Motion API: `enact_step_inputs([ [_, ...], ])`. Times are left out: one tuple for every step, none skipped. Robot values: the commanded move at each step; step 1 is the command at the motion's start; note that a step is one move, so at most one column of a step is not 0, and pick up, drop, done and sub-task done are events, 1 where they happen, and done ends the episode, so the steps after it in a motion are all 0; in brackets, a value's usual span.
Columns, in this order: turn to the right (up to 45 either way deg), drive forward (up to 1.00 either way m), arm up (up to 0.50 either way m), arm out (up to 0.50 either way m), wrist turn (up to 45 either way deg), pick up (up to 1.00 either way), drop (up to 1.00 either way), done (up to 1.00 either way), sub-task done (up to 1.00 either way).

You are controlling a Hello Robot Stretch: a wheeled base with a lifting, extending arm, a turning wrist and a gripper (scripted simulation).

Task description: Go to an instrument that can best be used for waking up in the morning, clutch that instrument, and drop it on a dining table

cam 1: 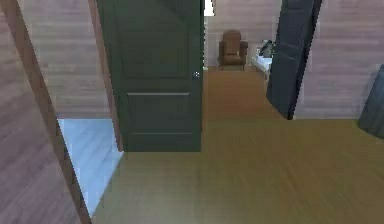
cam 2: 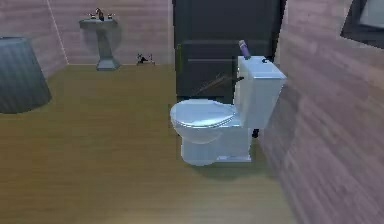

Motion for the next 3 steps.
enact_step_inputs([
  [45.0,0.00,0.00,0.00,0.0,0.00,0.00,0.00,0.00],
  [12.0,0.00,0.00,0.00,0.0,0.00,0.00,0.00,0.00],
  [0.0,1.00,0.00,0.00,0.0,0.00,0.00,0.00,0.00],
])
